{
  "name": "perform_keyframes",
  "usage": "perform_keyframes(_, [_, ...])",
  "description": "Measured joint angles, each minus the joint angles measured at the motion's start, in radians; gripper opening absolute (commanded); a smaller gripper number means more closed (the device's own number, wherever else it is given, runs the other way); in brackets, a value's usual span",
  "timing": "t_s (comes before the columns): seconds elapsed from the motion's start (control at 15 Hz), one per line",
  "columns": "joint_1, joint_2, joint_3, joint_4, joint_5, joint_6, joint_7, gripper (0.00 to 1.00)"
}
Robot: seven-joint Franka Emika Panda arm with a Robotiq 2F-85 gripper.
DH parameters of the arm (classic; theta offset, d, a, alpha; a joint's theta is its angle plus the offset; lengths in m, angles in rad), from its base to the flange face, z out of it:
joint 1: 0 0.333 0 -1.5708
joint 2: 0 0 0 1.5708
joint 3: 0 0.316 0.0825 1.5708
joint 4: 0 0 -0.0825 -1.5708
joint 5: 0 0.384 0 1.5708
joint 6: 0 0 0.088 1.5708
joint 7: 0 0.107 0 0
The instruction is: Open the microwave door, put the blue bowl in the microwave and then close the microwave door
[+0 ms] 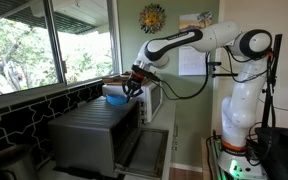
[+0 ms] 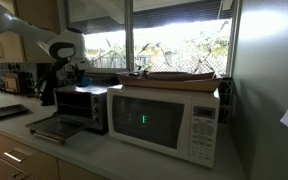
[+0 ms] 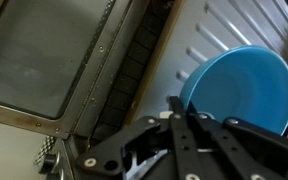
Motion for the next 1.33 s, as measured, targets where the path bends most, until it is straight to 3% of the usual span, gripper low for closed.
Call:
perform_keyframes(0.47, [0.016,-0.159,-0.012,-0.127,-0.012,-0.247,-0.308,0.03])
perform_keyframes(0.8, [0.028,-0.184,-0.004,-0.218,-0.049,-0.356,-0.478,0.03])
perform_keyframes(1.07, [0.027,-0.168,0.028,-0.274,-0.086,-0.33,-0.466,0.03])
perform_keyframes(1.33, [0.023,-0.144,0.066,-0.307,-0.101,-0.219,-0.362,0.03])
